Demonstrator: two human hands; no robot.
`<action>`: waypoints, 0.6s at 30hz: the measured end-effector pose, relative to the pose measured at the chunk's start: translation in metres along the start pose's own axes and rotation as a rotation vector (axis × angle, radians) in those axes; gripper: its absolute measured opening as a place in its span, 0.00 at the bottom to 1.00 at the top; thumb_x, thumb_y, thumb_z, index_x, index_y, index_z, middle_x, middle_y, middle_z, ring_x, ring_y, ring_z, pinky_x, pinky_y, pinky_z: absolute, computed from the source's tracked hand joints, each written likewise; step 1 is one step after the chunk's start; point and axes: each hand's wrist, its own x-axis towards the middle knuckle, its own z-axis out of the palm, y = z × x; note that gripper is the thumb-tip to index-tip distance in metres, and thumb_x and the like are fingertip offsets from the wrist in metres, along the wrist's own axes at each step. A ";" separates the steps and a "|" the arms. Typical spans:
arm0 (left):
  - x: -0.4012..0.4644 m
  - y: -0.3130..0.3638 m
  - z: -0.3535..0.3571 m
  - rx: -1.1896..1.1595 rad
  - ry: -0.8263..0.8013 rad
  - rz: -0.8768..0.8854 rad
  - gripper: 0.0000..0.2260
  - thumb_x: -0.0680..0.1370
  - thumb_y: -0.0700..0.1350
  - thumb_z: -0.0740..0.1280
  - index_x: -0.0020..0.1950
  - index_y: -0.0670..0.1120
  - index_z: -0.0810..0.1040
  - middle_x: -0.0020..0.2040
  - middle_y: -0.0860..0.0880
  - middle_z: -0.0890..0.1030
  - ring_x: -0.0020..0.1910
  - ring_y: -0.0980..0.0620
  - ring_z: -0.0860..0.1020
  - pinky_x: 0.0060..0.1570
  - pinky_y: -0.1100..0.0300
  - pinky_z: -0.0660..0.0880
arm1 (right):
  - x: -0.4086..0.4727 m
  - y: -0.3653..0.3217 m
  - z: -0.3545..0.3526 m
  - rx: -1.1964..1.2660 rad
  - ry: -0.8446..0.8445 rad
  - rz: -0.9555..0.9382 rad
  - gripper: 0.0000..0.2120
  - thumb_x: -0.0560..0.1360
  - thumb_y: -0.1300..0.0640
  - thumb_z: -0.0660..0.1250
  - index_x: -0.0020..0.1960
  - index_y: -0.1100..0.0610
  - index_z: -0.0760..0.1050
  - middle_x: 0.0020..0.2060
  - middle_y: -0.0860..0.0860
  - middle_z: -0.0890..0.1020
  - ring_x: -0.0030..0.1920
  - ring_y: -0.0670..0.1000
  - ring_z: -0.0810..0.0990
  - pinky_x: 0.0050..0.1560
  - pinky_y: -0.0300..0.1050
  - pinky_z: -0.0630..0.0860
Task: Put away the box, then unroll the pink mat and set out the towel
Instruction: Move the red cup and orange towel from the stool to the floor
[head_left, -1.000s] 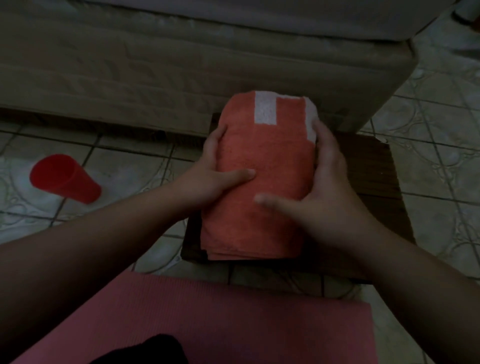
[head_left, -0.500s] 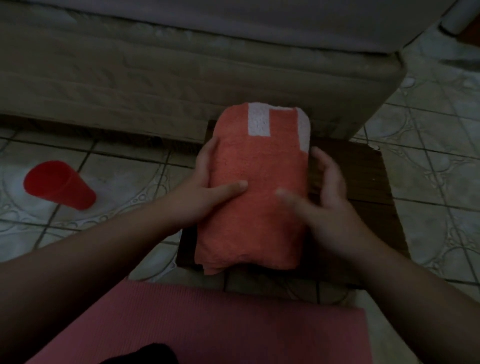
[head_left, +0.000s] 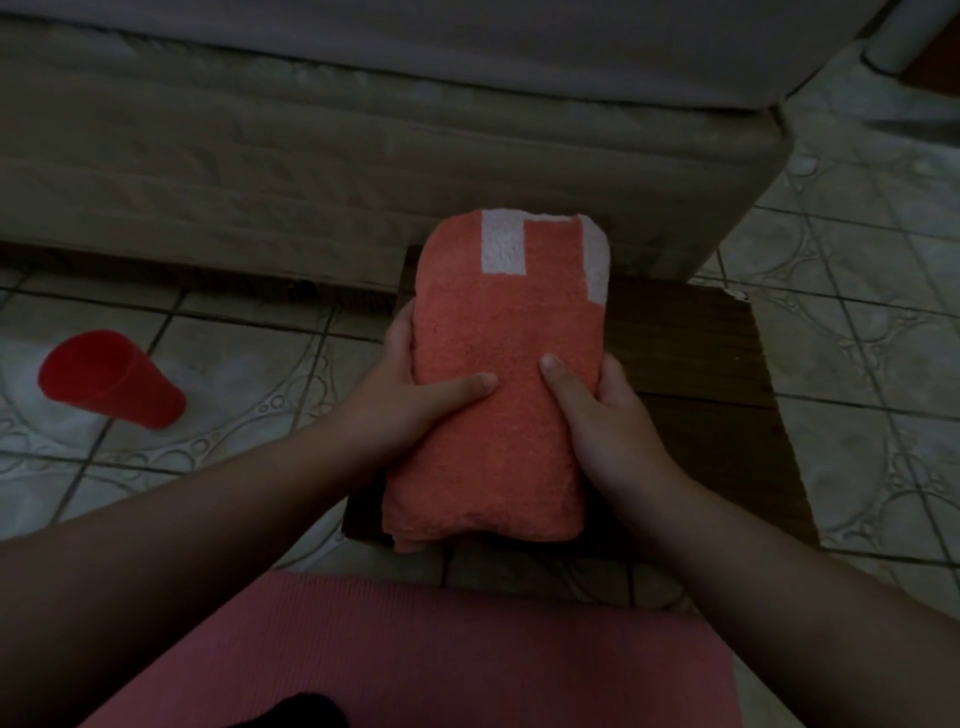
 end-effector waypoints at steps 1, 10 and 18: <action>0.000 0.001 0.000 -0.009 0.007 -0.001 0.47 0.58 0.55 0.78 0.72 0.63 0.57 0.59 0.61 0.73 0.48 0.68 0.79 0.37 0.70 0.78 | 0.000 0.001 0.000 0.002 0.004 -0.008 0.09 0.72 0.44 0.67 0.50 0.39 0.71 0.49 0.42 0.80 0.49 0.42 0.81 0.47 0.39 0.77; -0.005 0.000 0.002 -0.049 0.055 -0.037 0.45 0.58 0.53 0.77 0.72 0.58 0.59 0.59 0.57 0.75 0.54 0.58 0.79 0.42 0.64 0.79 | -0.001 0.002 -0.001 0.057 -0.011 -0.038 0.23 0.71 0.47 0.69 0.64 0.43 0.68 0.53 0.43 0.80 0.52 0.43 0.81 0.50 0.41 0.78; -0.016 0.004 0.001 -0.011 0.045 -0.020 0.45 0.60 0.52 0.77 0.72 0.59 0.57 0.57 0.60 0.74 0.51 0.61 0.78 0.36 0.70 0.77 | -0.004 0.002 0.010 0.011 0.008 -0.099 0.33 0.71 0.47 0.70 0.72 0.41 0.60 0.58 0.44 0.76 0.56 0.44 0.78 0.57 0.48 0.76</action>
